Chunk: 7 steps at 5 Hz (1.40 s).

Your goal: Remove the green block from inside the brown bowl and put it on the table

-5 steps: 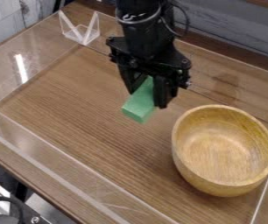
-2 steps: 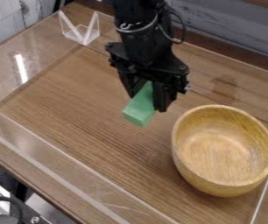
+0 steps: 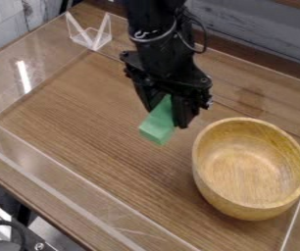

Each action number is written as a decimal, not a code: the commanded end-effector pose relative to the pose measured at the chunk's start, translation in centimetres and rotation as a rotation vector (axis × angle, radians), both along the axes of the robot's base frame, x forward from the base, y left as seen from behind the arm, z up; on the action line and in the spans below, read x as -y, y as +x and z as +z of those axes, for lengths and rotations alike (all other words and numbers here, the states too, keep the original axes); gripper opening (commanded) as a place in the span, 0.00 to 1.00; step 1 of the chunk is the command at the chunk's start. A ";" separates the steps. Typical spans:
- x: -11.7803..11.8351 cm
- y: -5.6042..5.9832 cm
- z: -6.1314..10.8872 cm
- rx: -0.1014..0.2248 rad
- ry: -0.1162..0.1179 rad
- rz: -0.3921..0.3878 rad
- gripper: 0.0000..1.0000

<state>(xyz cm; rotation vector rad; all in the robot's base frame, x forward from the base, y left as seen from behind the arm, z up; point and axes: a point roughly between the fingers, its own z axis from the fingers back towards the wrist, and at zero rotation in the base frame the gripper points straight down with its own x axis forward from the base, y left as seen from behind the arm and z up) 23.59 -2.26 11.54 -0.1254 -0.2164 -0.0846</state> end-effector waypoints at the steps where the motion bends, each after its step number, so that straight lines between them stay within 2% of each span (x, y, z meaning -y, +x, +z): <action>1: -0.4 0.5 1.3 0.067 -0.004 -0.001 0.00; 6: -1.2 1.2 0.4 0.114 -0.009 0.000 0.00; 7: -2.7 2.0 -0.6 0.117 0.001 0.018 0.00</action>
